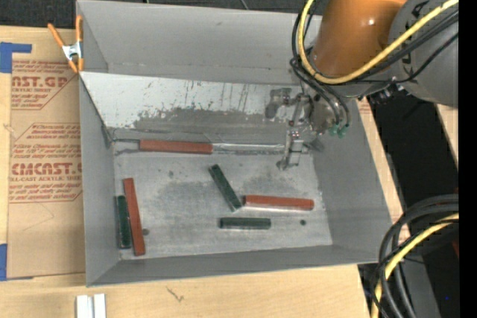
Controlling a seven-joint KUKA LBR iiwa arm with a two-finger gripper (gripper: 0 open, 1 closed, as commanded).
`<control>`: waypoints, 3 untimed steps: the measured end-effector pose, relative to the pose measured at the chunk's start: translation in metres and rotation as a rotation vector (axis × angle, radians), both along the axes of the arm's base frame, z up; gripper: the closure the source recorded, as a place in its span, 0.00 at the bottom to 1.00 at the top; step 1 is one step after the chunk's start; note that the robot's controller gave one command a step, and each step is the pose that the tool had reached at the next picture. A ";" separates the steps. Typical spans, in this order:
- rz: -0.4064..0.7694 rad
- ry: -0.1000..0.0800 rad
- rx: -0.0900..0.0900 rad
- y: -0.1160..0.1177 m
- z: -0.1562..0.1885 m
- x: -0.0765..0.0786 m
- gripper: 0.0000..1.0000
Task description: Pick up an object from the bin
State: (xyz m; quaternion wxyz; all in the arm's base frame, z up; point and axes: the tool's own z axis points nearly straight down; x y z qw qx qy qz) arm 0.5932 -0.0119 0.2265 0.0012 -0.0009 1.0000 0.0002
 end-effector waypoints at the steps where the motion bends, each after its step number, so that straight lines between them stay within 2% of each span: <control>1: -0.014 -0.002 0.000 -0.025 -0.082 -0.041 0.00; 2: 0.015 0.006 0.000 -0.036 -0.078 -0.072 0.00; 3: -0.043 -0.002 0.000 -0.044 -0.084 -0.060 0.00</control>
Offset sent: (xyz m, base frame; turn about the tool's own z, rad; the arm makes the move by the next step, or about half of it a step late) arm -0.0782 -0.0398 -0.0665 -0.0218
